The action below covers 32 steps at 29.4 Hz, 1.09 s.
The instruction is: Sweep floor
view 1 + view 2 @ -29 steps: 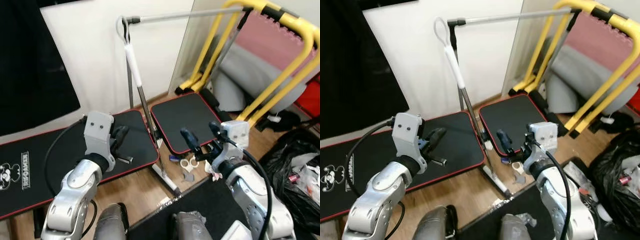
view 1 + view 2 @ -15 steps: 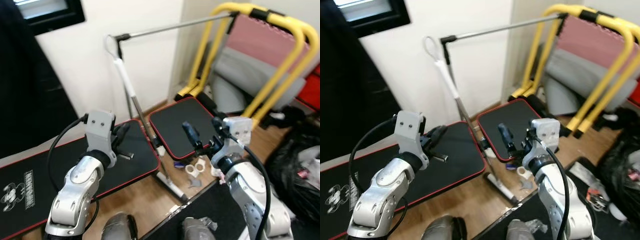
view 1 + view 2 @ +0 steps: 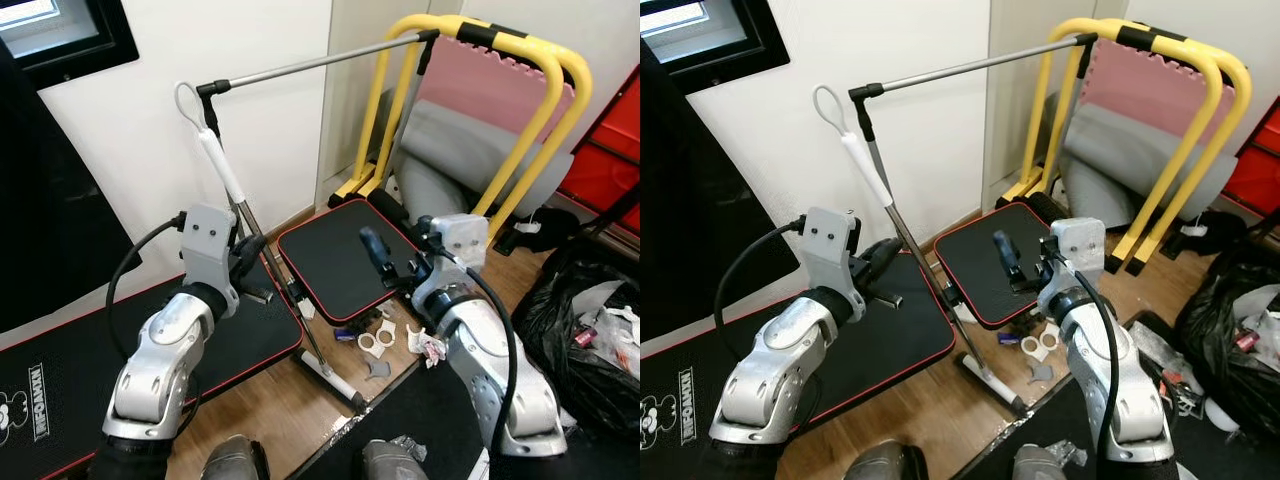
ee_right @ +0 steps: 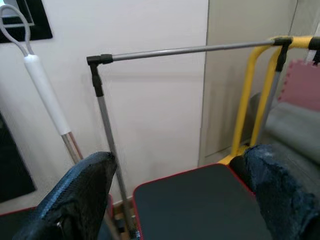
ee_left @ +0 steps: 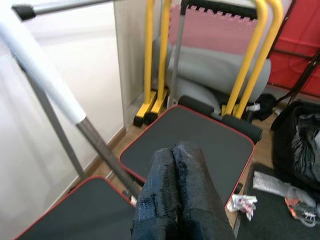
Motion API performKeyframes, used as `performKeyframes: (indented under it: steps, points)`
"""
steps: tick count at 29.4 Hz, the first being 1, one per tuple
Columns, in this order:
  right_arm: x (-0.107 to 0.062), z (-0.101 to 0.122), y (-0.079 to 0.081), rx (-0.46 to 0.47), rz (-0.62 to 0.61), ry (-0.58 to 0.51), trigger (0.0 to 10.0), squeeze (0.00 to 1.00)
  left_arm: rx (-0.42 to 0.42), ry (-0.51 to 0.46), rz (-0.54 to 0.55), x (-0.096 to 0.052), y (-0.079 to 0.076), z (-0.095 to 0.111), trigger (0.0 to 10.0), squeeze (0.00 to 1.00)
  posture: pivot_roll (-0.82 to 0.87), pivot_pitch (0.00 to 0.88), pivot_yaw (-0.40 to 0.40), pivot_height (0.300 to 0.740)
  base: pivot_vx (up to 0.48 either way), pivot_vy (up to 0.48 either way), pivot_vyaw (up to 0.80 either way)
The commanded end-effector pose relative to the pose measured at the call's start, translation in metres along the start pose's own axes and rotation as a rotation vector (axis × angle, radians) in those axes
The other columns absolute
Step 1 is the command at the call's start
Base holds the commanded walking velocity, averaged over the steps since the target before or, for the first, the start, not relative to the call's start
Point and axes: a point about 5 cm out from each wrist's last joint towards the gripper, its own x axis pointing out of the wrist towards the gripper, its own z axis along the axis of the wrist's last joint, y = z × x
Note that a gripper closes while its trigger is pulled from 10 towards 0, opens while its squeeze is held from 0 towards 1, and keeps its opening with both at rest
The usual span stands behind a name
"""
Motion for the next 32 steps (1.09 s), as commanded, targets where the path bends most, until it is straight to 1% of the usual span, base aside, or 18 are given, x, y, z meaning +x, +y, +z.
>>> performKeyframes:
  steps: [1,6,13,15,16,21,32]
  points:
    - [0.001,-0.002,0.0,-0.02,0.006,0.005,10.0,0.0,-0.006,0.005,-0.043,0.002,-0.002,-0.003,10.0,0.0,-0.18,0.062,-0.064,0.74,0.0,0.0,0.0]
    - [0.008,-0.003,-0.002,-0.074,0.022,0.012,10.0,0.0,-0.018,0.007,-0.036,0.008,-0.002,-0.005,10.0,0.0,-0.19,0.053,-0.067,0.74,0.0,0.0,0.0]
    - [0.011,-0.004,-0.003,-0.086,0.021,0.015,10.0,0.0,-0.012,0.009,-0.039,0.013,-0.001,-0.005,10.0,0.0,-0.2,0.054,-0.065,0.74,0.0,0.0,0.0]
    - [0.012,-0.005,-0.004,-0.104,0.027,0.034,10.0,0.0,-0.014,0.009,-0.041,0.015,-0.002,-0.005,10.0,0.0,-0.2,0.056,-0.063,0.74,0.0,0.0,0.0]
    - [0.012,-0.005,-0.004,-0.104,0.027,0.034,10.0,0.0,-0.014,0.009,-0.041,0.015,-0.002,-0.005,10.0,0.0,-0.2,0.056,-0.063,0.74,0.0,0.0,0.0]
    - [0.014,-0.004,-0.005,-0.091,0.037,0.015,10.0,0.0,-0.014,0.01,-0.039,0.017,-0.002,-0.006,10.0,0.0,-0.19,0.053,-0.066,0.74,0.0,0.0,-0.67]
    - [0.014,-0.005,-0.006,-0.103,0.04,0.024,10.0,0.0,-0.009,0.009,-0.035,0.018,-0.003,-0.006,10.0,0.0,-0.18,0.058,-0.073,0.74,0.0,0.0,0.0]
